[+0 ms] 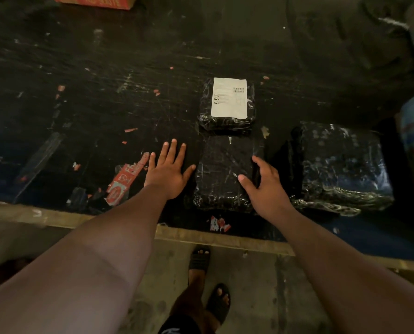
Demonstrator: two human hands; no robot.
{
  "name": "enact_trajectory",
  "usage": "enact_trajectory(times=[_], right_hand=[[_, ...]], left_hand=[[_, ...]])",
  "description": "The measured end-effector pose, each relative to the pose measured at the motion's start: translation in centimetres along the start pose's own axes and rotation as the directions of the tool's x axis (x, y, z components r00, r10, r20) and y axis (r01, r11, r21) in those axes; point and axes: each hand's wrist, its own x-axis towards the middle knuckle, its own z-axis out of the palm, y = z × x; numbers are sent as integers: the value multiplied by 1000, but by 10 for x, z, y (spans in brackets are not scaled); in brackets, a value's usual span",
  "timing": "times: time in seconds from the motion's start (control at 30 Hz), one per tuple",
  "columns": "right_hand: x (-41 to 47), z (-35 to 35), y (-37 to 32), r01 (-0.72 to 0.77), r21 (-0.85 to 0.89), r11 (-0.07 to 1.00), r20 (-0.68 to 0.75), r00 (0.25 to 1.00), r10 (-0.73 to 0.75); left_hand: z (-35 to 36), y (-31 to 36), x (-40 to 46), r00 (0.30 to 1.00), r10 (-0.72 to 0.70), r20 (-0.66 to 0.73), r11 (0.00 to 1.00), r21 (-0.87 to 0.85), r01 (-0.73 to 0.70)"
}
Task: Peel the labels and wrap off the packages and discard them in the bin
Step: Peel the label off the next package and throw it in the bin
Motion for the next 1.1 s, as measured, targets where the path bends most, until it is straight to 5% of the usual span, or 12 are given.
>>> enact_trajectory(times=[0.33, 0.53, 1.1], right_hand=[[28, -25, -43, 22, -453, 891, 20, 1000, -14], [97, -53, -95, 130, -472, 872, 104, 990, -91], [236, -68, -142, 95, -517, 851, 118, 992, -39]], left_hand=[[-36, 12, 8, 997, -11, 76, 1000, 4, 11], [-91, 35, 52, 993, -116, -35, 986, -120, 111], [-106, 75, 162, 992, 129, -16, 947, -295, -128]])
